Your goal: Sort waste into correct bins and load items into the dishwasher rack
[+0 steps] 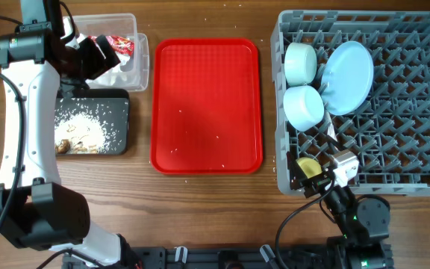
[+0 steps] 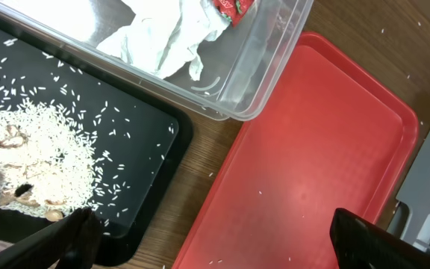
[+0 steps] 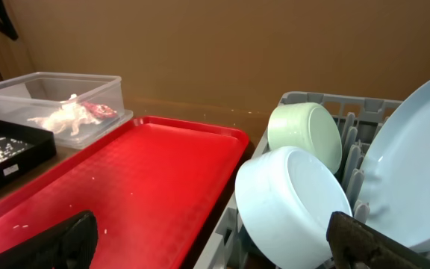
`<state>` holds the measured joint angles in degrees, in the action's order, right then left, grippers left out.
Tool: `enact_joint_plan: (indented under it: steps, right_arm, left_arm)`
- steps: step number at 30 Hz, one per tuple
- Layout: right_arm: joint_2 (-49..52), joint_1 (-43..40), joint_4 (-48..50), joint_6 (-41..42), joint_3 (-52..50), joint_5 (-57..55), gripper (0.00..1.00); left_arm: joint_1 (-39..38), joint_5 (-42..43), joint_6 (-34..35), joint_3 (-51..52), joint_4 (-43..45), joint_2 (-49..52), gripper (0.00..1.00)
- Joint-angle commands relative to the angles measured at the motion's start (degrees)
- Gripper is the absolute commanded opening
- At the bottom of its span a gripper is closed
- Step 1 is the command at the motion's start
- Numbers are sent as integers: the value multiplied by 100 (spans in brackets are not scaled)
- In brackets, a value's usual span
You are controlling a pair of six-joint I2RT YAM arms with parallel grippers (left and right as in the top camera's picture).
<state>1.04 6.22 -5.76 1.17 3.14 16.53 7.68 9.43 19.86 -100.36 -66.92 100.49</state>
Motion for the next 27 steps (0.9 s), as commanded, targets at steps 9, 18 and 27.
enact_joint_plan:
  steps: [9,18,27]
  right_arm:
    - [-83,35,46,-101,-7,118,100]
    - [-83,33,46,-98,-7,118,100]
    - [-83,35,46,-101,-7,116,100]
  left_arm:
    - [-146,4,-24,-26,761,-232,100]
    - [-778,-544,-815,2852,3530,-3187,100]
    - [-415,-715,-916,6946,4940,-7506,100]
